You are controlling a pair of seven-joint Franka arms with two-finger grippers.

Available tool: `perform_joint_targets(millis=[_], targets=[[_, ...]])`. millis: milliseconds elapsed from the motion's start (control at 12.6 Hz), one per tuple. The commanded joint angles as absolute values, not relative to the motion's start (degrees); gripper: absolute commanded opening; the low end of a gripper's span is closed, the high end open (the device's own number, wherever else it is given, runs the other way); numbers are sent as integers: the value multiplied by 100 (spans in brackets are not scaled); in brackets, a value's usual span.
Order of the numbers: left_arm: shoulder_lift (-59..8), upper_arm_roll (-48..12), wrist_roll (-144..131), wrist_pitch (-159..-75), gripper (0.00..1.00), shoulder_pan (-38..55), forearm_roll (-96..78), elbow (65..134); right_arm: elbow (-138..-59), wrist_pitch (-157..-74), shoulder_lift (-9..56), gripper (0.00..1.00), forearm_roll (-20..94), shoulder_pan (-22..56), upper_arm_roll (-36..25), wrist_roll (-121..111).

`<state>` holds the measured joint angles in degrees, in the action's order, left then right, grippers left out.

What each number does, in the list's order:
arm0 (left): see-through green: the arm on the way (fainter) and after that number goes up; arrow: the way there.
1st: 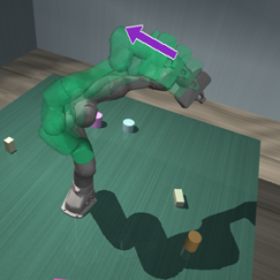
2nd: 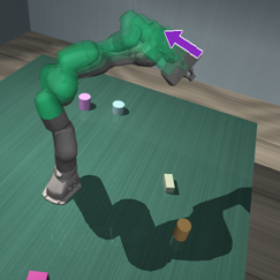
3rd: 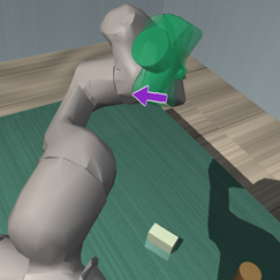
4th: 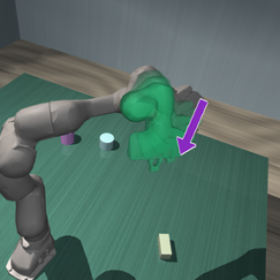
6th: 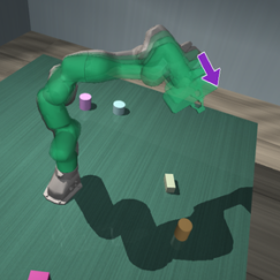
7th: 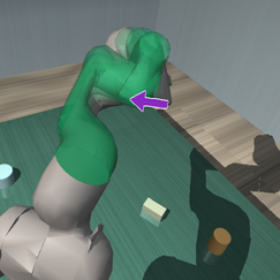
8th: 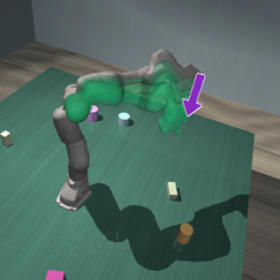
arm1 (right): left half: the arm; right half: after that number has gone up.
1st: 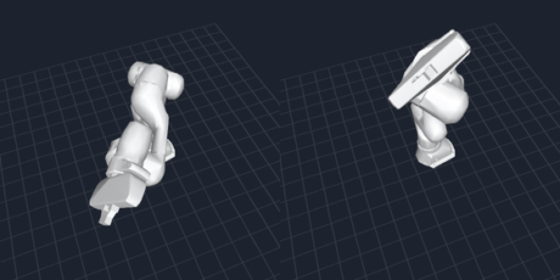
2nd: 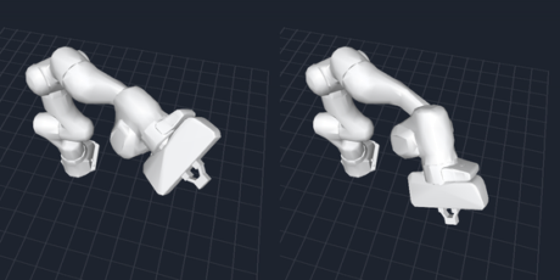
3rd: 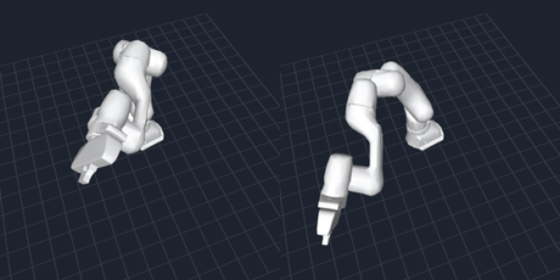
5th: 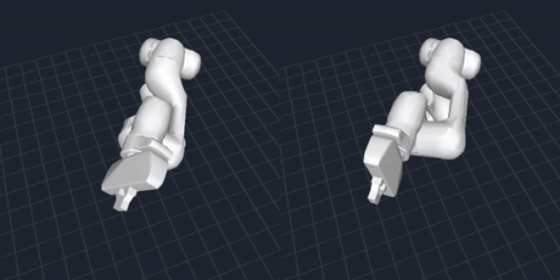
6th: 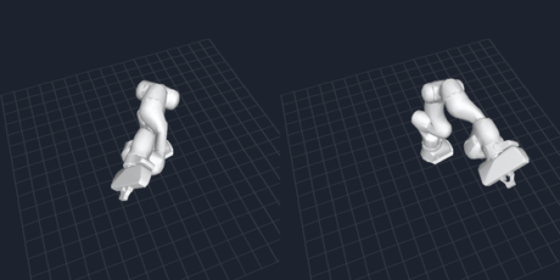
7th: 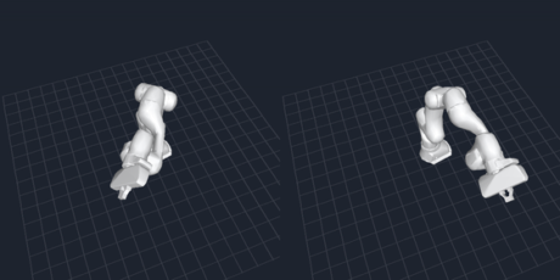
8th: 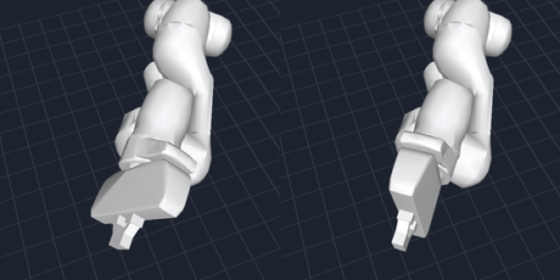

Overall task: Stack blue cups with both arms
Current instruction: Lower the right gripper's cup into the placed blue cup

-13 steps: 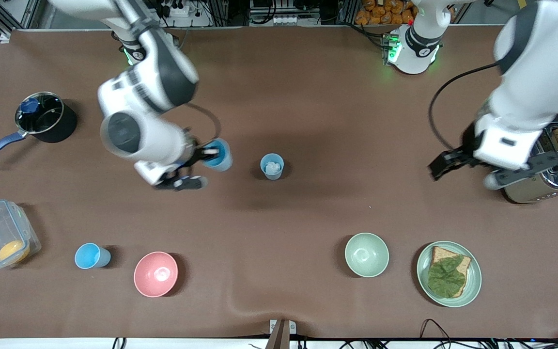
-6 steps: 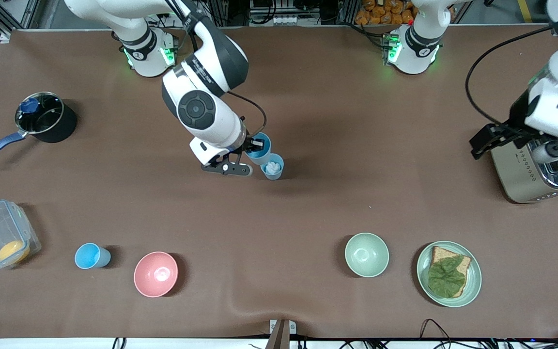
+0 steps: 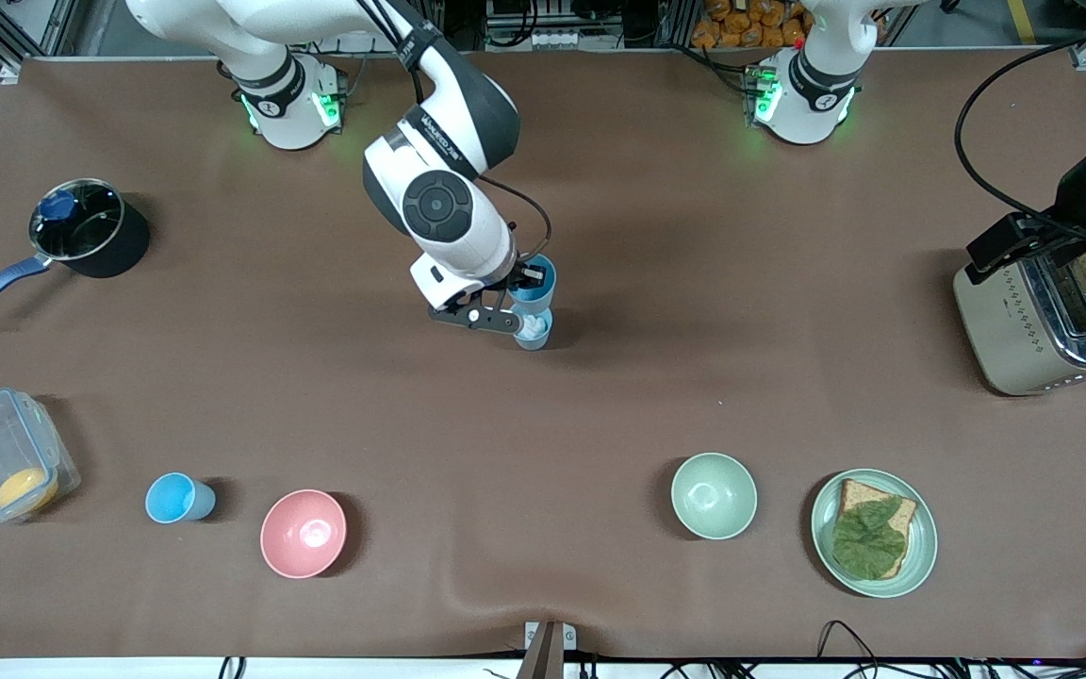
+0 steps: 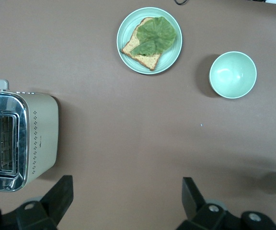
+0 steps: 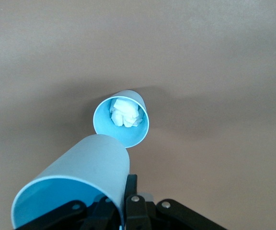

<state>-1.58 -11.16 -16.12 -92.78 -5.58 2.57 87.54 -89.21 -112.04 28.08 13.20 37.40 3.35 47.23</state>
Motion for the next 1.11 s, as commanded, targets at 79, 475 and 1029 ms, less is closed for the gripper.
perform_joint_targets(millis=[79, 475, 1029], targets=[[-114, -1055, -1468, -9202, 100, -475, 167, 8807, -8798, -11215, 3067, 0, 1309, 3762, 272, 4939], [-220, -1063, -1476, -9281, 100, -484, 237, 8807, -8789, -11355, 3278, 0, 1345, 3761, 272, 5010], [-246, -1072, -1485, -9404, 100, -501, 220, 8842, -8789, -11601, 3489, 0, 1336, 3744, 264, 5124]])
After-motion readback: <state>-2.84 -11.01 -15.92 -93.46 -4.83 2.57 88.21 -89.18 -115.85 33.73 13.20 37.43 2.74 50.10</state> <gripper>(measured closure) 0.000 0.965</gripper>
